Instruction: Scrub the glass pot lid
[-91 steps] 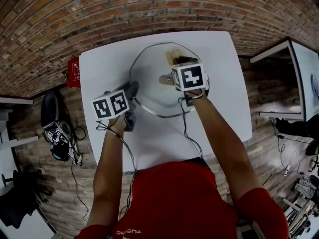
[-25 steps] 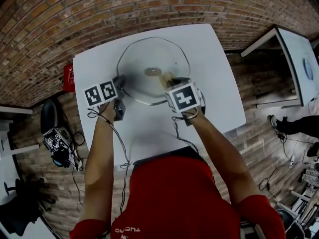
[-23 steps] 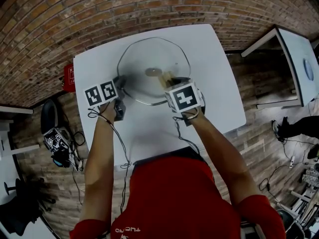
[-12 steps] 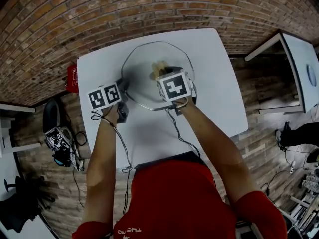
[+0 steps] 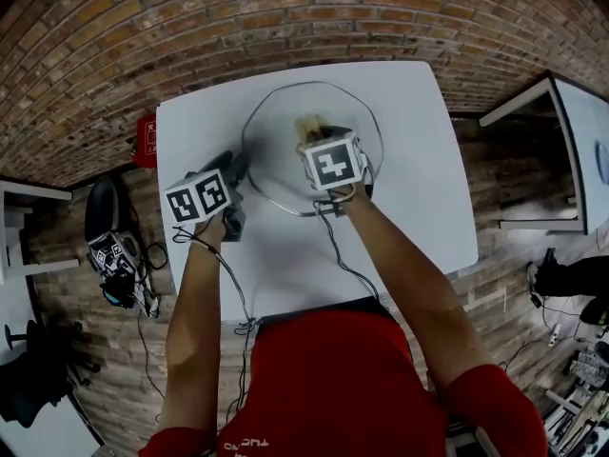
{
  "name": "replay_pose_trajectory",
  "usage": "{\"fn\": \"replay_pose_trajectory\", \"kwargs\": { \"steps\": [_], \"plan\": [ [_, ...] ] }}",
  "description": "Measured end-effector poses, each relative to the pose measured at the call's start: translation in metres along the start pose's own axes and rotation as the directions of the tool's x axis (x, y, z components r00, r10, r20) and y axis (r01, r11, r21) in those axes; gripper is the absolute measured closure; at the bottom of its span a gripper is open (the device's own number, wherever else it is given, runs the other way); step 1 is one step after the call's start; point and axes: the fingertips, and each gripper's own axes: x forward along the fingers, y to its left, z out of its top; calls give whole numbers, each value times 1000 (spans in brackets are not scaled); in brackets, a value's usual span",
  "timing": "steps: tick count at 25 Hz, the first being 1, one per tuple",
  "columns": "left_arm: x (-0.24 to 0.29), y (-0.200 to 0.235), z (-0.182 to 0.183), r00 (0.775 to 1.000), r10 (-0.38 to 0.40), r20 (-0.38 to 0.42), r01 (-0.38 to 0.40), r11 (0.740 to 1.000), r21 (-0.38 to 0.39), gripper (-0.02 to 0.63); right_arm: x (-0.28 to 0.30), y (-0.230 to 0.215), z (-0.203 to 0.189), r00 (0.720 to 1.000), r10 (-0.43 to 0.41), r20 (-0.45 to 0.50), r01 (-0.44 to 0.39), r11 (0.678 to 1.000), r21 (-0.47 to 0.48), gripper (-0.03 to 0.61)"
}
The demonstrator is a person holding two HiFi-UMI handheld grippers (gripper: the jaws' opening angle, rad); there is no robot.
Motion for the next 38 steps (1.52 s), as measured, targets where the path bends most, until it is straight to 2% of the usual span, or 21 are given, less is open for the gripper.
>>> {"fn": "replay_pose_trajectory", "kwargs": {
  "steps": [3,7,10,12,15,20,23,28,33,38],
  "plan": [
    [-14,8,7,998,47,44,-48,999,16,417,-5,1,1,1000,15,10,-16,1000,9,451],
    [-36,10,20,988,97,121,-103,994,44,417,-16,-2,7,997,40,64,-41,999,10,413],
    [-53,-10,37,977,82,199,-99,992,77,417,-30,-5,13,990,64,129,-67,998,20,410],
    [-65,-33,50,966,47,255,-82,988,129,417,-46,-5,23,975,90,205,-94,996,9,410],
    [-84,-73,72,937,-32,348,-52,972,230,419,-81,-2,44,928,130,348,-124,991,-40,411],
    [-111,-134,93,881,-136,452,-33,938,345,438,-149,14,79,805,220,550,-146,974,-175,413],
    [-121,-162,99,857,-173,485,-42,915,401,501,-183,27,94,746,252,616,-115,961,-252,445],
    [-136,-199,105,830,-210,516,-68,881,467,558,-226,47,109,661,308,684,-98,939,-329,519],
    [-150,-219,107,814,-241,528,-61,869,490,583,-249,63,113,619,356,700,-125,925,-360,535],
    [-152,-230,101,818,-265,510,-43,857,514,591,-257,75,111,608,372,701,-143,920,-364,543]
  ]
}}
